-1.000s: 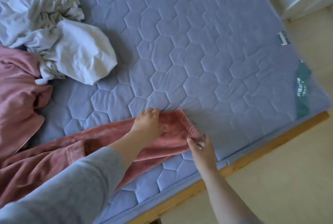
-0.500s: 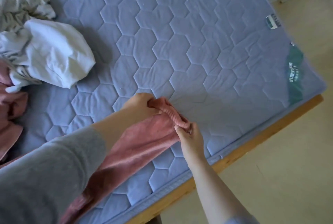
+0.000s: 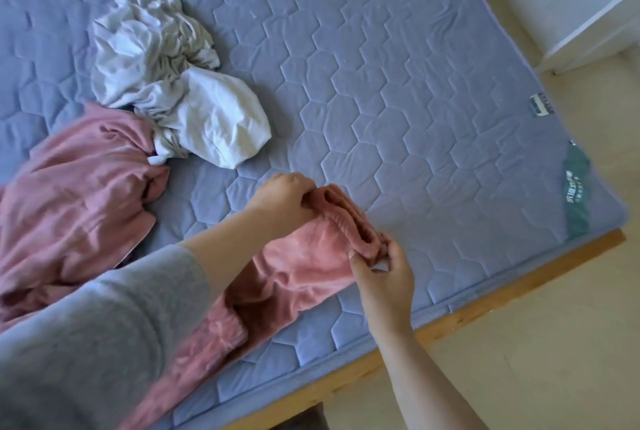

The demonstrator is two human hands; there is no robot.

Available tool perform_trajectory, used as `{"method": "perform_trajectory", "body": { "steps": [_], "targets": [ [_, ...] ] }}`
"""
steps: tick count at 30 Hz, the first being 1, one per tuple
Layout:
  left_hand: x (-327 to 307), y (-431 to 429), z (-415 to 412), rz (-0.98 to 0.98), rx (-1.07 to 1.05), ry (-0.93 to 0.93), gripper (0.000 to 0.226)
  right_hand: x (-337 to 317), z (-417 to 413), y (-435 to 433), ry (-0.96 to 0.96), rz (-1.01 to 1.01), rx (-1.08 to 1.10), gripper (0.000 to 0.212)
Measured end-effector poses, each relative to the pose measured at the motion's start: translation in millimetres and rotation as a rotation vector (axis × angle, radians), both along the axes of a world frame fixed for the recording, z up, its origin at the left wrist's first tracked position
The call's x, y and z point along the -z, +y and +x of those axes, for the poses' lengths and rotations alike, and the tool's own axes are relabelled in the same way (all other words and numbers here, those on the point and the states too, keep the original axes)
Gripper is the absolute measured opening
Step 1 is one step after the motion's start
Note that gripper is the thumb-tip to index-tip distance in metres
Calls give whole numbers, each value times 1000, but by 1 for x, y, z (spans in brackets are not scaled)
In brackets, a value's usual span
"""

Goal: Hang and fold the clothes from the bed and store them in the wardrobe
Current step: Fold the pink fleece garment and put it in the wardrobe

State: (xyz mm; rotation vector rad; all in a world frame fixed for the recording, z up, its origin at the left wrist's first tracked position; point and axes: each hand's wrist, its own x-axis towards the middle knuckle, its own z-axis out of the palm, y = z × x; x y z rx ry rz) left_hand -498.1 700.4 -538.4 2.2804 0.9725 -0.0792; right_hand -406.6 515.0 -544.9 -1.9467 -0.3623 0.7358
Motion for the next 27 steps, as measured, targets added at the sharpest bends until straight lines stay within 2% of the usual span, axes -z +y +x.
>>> {"method": "perform_trajectory", "body": {
  "steps": [3, 5, 7, 10, 13, 17, 20, 24, 27],
  "targets": [
    [-20, -4, -42, -42, -65, -10, 29, -22, -43, -4, -50, 24, -92, 32],
    [-32, -5, -74, -80, -90, -4, 18, -36, -71, -5, -79, 31, -149, 35],
    [-42, -6, -108, -187, -160, -29, 10, -47, -99, -3, -93, 49, -196, 38],
    [-53, -10, -155, -331, -291, -141, 17, -62, -140, 1, -112, 83, -260, 32],
    [-55, -15, -198, -351, -364, -163, 14, -69, -177, 2, -114, 134, -311, 34],
    [-59, -23, -248, -435, -437, -252, 29, -68, -222, 2, -171, 128, -388, 39],
    [-54, -25, -282, -476, -488, -227, 20, -62, -254, 0, -280, 126, -470, 41],
    [-41, -36, -322, -1028, -818, -457, 23, -43, -291, -6, -336, 65, -635, 36],
    [-27, -41, -348, -1237, -1008, -441, 15, -24, -316, -11, -396, 14, -753, 34]
  ]
}}
